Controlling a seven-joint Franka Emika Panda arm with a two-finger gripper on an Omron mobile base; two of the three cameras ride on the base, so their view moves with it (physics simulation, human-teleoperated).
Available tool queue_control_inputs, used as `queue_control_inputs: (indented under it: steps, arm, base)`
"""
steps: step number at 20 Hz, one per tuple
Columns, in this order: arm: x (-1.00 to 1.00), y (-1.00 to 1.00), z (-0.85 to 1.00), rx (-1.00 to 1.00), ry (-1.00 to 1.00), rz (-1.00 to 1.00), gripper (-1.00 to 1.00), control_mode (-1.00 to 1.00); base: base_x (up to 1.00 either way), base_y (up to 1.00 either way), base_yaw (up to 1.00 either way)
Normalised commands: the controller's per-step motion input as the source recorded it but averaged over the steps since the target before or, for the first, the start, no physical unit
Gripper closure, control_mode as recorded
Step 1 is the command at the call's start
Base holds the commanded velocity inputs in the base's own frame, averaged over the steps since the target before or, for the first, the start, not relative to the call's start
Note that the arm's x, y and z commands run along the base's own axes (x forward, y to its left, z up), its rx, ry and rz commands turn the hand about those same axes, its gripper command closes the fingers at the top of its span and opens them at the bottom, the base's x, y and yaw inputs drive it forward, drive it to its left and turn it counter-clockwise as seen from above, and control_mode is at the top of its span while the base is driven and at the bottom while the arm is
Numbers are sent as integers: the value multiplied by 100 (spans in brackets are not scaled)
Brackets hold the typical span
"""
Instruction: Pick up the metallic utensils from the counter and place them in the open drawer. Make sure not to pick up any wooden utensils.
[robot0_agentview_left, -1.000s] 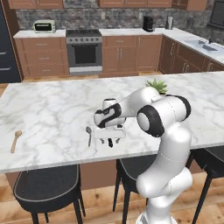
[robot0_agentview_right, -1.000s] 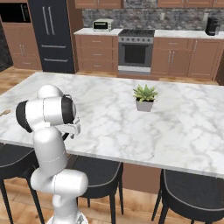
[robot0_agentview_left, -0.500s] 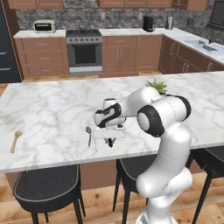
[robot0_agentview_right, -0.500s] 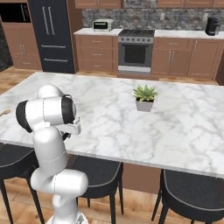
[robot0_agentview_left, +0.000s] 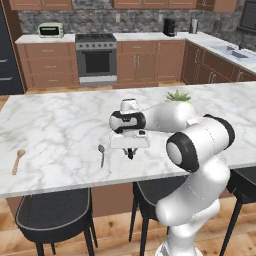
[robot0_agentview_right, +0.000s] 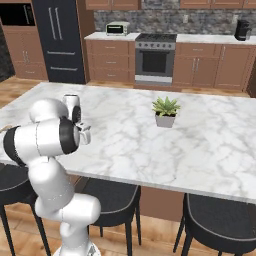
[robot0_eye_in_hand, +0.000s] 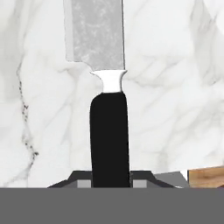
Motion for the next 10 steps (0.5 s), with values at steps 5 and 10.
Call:
queue_control_inputs:
  steps: [5,10]
  arm:
    - [-82,-36,100,0,-1,0,100,-100]
    - [-79,-35,100,0,0,2,100,-100]
  base:
    - [0,0,0]
    - [0,0,0]
